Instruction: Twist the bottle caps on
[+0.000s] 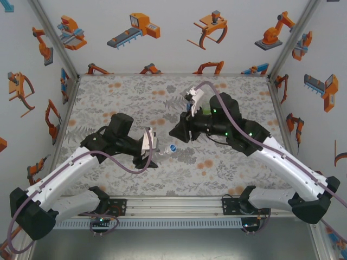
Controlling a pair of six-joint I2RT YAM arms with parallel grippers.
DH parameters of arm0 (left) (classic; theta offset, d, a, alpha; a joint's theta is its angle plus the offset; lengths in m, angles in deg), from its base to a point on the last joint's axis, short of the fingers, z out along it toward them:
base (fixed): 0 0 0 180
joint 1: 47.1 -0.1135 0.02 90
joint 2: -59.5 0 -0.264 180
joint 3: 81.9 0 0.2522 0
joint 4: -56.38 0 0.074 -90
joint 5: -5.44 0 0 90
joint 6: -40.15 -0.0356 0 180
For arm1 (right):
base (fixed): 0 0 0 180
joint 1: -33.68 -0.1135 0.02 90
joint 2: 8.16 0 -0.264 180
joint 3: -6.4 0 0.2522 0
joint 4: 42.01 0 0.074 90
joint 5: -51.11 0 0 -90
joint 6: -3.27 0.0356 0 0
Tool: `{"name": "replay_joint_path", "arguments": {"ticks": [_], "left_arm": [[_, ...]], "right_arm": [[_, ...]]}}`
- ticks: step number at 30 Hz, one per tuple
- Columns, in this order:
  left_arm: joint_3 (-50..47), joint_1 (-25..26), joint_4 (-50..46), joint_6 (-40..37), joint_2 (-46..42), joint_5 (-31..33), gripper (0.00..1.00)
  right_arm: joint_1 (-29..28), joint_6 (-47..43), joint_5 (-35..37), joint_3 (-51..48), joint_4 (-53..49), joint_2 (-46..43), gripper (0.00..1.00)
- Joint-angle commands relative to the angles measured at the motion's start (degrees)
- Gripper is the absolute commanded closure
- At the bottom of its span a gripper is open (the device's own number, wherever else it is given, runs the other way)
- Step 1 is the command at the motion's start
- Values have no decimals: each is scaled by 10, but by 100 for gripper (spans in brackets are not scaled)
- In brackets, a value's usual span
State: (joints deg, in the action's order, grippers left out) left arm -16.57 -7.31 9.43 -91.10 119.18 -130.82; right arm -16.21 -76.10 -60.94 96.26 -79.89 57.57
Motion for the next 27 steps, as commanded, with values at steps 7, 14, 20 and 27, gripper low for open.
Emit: {"name": "replay_joint_path", "arguments": {"ticks": [7,14,20,27], "left_arm": [[23,2,-25,-29,9,-54,100],[25,2,-28,-31,9,-58,100],[25,2,-30,-32,8,-59,100],[25,2,-30,-32,9,-60,100]], "right_arm": [[-1,-355,-236,3,-39,-7,42],[-2,-395,-236,-48,-34,-14,39],[-2,-395,-223,-70,-26,-11,49],[-3,-384,-229,-82,-2,-12,55]]}}
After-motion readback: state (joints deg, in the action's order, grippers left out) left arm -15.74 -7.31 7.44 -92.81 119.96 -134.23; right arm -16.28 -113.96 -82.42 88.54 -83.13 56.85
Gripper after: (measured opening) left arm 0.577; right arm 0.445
